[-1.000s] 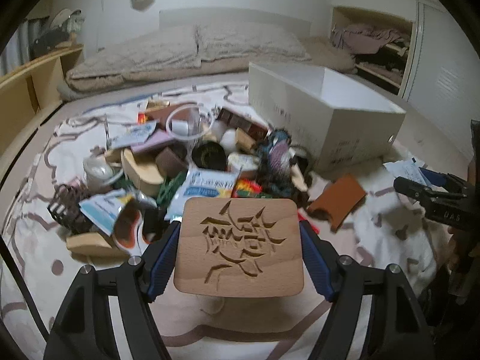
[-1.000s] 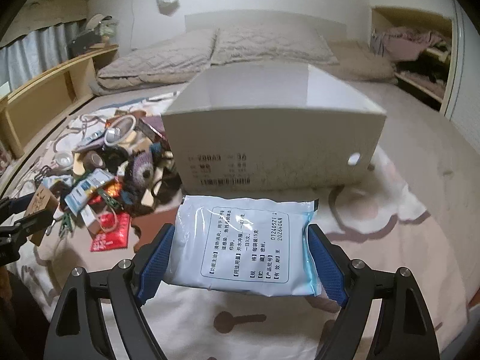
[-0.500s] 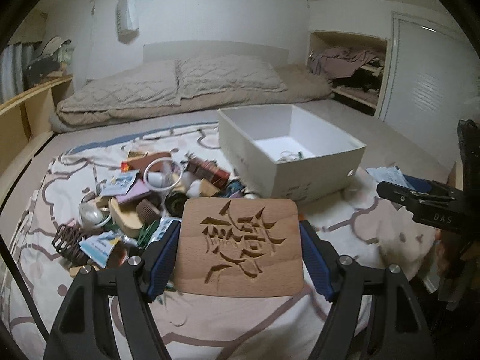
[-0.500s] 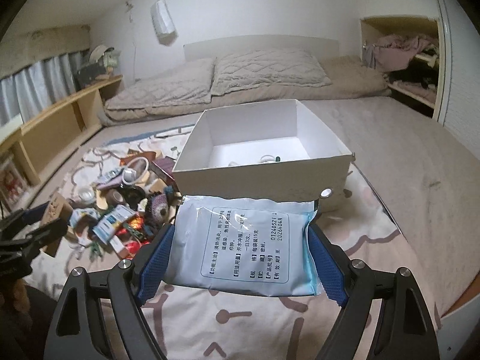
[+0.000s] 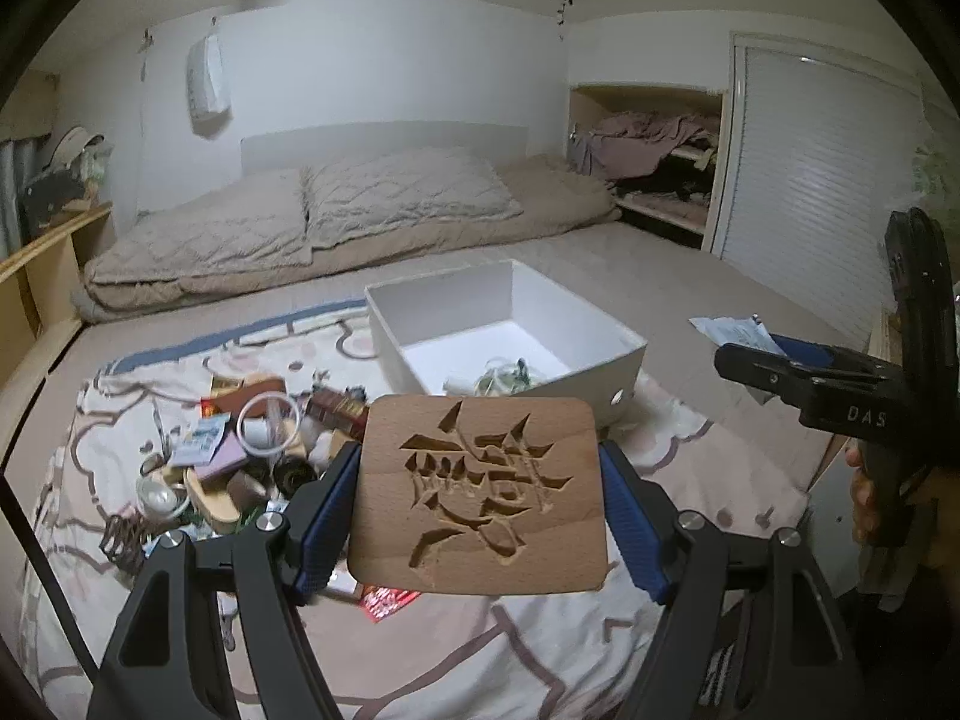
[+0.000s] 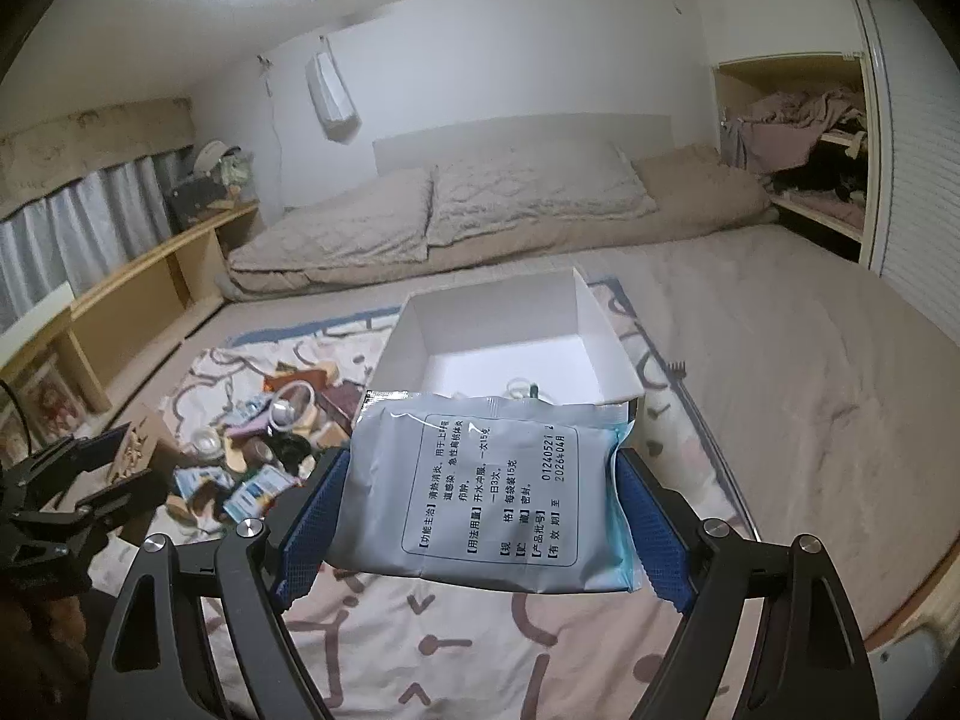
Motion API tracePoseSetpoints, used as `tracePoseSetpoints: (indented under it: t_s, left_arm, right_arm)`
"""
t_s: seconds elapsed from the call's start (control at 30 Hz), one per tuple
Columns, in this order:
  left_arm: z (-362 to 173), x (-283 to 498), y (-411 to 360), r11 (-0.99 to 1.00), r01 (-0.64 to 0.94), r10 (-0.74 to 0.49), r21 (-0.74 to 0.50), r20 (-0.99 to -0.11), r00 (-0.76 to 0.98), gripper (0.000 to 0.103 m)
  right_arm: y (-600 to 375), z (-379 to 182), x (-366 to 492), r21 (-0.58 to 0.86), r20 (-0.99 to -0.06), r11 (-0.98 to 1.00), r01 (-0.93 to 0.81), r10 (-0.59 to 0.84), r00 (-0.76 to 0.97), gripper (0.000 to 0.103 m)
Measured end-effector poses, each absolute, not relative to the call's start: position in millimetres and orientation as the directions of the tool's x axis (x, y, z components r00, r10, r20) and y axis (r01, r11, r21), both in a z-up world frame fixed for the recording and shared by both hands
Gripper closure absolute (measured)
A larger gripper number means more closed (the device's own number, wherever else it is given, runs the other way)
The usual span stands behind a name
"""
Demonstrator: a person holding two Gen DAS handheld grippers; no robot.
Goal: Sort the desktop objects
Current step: 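Carry the packet and the wooden board with both tools over the white box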
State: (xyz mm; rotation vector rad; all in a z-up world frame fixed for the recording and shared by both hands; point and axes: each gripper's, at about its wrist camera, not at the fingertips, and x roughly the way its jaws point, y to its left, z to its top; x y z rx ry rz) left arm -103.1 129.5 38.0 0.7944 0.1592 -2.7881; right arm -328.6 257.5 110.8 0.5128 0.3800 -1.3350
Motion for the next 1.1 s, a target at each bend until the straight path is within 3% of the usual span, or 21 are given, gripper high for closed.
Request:
tracePoseSetpoints:
  t_s: [0.2, 0.6, 1.1]
  left_arm:
    - [69, -114, 141, -0.970, 0.242, -0.198, -0.022, -0.508, -0.838, 0.027]
    - [121, -160, 136, -0.968, 0.248, -0.201, -0.041, -0.465, -0.862, 0.027]
    - [142, -262, 143, -0.978, 0.194, -0.144, -0.073, -0.430, -0.891, 0.027]
  right_arm:
    - [248, 138, -338, 0.181, -0.528, 0.153, 0.972, -0.819, 0.227, 0.017]
    - [201, 182, -340, 0.128, -0.494, 0.189, 0.974, -0.839, 0.228, 0.017]
    - [116, 162, -361, 0.123, -0.519, 0.212, 0.969, -0.819, 0.245, 0.017]
